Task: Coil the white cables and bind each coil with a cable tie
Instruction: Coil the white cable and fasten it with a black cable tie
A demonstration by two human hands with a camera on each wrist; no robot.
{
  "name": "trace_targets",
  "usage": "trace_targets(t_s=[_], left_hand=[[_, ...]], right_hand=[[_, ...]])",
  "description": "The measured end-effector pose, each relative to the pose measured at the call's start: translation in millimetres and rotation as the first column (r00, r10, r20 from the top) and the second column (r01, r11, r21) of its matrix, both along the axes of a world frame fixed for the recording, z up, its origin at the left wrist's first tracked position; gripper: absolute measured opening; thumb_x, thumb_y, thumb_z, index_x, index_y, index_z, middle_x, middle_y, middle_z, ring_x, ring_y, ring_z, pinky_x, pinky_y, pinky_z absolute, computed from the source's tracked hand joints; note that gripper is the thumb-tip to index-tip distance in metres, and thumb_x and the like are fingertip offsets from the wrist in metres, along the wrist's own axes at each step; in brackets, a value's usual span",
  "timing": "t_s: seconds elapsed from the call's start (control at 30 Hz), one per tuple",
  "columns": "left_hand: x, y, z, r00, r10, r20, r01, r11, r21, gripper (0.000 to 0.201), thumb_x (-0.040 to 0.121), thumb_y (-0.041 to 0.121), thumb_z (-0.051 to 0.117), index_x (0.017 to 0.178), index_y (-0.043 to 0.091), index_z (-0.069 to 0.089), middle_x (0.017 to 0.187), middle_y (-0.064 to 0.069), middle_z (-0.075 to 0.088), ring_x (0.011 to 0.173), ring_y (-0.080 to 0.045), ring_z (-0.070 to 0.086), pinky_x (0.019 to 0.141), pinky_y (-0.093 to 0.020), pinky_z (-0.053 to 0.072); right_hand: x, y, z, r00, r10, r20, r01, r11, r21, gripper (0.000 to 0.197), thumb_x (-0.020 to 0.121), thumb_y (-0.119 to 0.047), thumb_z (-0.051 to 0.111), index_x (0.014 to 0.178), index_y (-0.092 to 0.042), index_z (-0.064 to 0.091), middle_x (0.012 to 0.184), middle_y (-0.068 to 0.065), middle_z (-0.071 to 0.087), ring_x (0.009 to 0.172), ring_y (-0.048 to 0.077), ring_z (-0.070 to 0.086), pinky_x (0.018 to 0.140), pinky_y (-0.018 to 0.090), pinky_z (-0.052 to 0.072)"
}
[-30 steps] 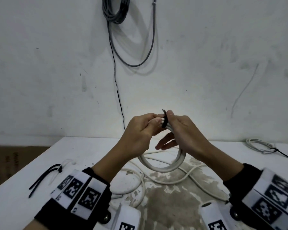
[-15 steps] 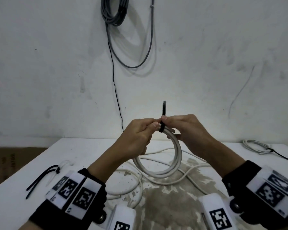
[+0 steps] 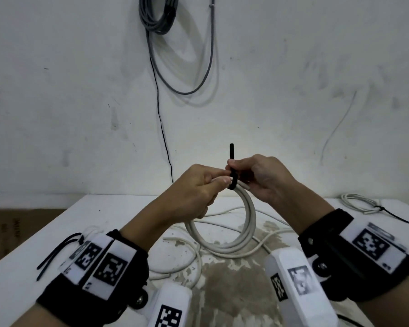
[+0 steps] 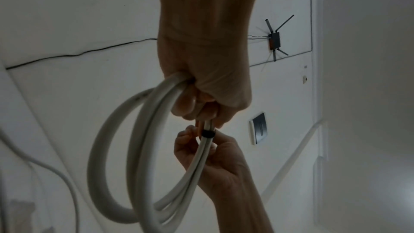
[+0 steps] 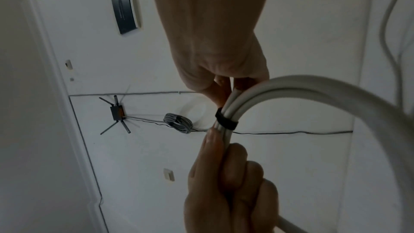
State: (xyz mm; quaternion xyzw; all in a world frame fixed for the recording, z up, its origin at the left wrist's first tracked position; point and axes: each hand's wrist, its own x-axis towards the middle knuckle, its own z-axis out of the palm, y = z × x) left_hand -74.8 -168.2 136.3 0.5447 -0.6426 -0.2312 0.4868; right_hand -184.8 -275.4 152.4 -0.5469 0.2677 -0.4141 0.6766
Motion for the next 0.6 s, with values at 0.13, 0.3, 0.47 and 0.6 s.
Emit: trace_targets(t_s=[0.13,0.3,0.47,0.6], left_hand=[[4.9,-6.7,-6.3,0.966,0.094,-0.239,-0.1,0.995,-0.013,0.026,0.098,0.015,0.043,0.109,0.004,0.064,0.046,0.01,0.026,0.037,-0.005,0.021,0.037,-0.015,0.02],[18.9,-14.5,-10.4,0.883,0.188,-0.429,-0.224,0.974,-0.034,0.023,0.098,0.017,0.044,0.095,0.004,0.063,0.048,0.006,0.029,0.036,-0.006,0.023,0.038,-0.015,0.02],[19.4,-28.7,-17.4,0.895,0.251,-0.37,-0.29,0.956,-0.052,0.021,0.095,0.018,0.052,0.101,0.002,0.064,0.04,0.011,0.036,0.036,-0.005,0.028,0.036,-0.016,0.024],[16.6,-43.1,-19.1,0.914,0.221,-0.339,-0.25,0.967,-0.044,0.022,0.093,0.02,0.055,0.103,0.003,0.063,0.053,0.005,0.051,0.039,-0.004,0.033,0.036,-0.015,0.027]], right_hand=[[-2.7,8.9,-4.0,0.977,-0.104,-0.187,0.029,0.93,-0.367,0.021,0.089,-0.015,0.061,0.075,-0.003,0.07,0.075,0.015,0.069,0.07,0.023,0.064,0.074,0.038,0.058],[-14.7,28.8,-18.9,0.909,-0.086,-0.408,-0.182,0.798,-0.574,0.024,0.099,-0.025,0.04,0.106,-0.017,0.062,0.088,0.005,0.067,0.063,0.025,0.07,0.063,0.042,0.058],[-31.0,22.3,-26.9,0.886,0.096,-0.454,-0.283,0.887,-0.364,0.02,0.094,-0.007,0.051,0.11,-0.014,0.06,0.098,0.015,0.068,0.077,0.033,0.072,0.066,0.035,0.06],[-50.3,12.8,-23.3,0.903,0.337,-0.267,-0.368,0.927,-0.075,0.016,0.083,-0.011,0.063,0.093,0.002,0.063,0.081,0.013,0.067,0.079,0.031,0.071,0.071,0.039,0.06]])
